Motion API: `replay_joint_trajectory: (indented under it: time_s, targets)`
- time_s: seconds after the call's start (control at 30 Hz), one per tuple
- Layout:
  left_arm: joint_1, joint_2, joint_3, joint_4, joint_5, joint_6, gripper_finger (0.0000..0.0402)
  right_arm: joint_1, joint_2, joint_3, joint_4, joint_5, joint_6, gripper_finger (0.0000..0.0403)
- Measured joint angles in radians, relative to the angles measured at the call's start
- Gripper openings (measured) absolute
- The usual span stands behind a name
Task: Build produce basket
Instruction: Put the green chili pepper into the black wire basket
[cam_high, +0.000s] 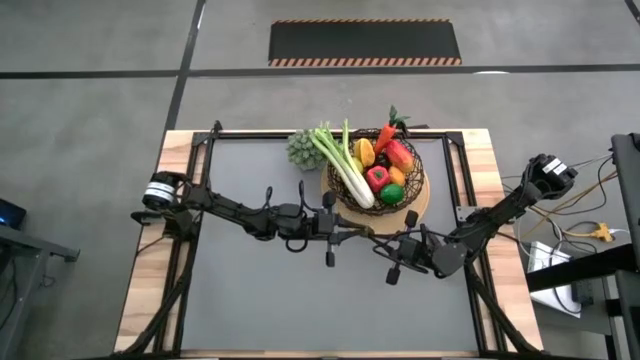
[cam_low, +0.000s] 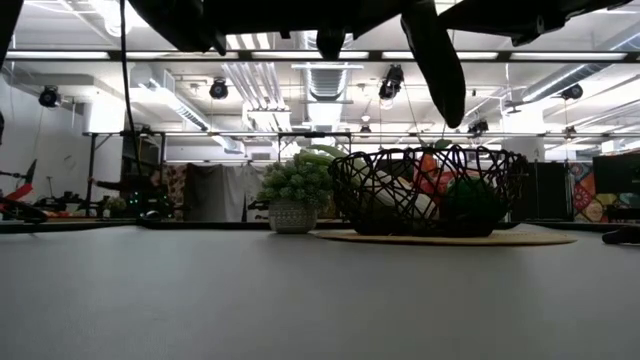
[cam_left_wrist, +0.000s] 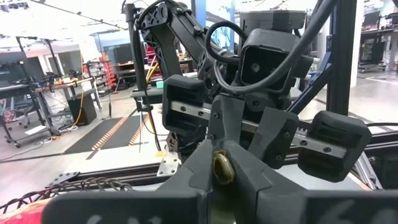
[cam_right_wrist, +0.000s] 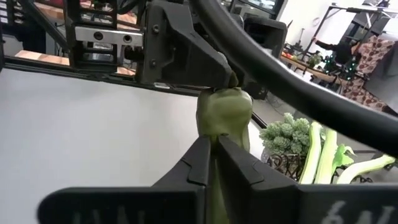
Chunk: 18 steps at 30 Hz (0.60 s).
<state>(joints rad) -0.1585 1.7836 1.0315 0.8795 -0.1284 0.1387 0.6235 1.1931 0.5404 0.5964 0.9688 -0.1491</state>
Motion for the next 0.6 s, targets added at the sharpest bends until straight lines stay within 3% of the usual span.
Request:
replay_joint_trajectory:
  time_s: [0.13, 0.37, 0.6]
  targets:
    - [0.002, 0.0, 0.008, -0.001, 0.001, 0.0, 0.0008, 0.0, -0.012, 0.0, 0.001, 0.001, 0.026, 0.0053]
    - [0.005, 0.0, 0.024, 0.0, -0.005, -0.002, 0.0006, 0.002, -0.043, 0.009, -0.016, 0.003, 0.02, 0.0173]
    - [0.017, 0.0, 0.025, 0.0, -0.102, 0.001, 0.0005, 0.007, -0.115, 0.009, -0.045, 0.002, 0.019, 0.0258]
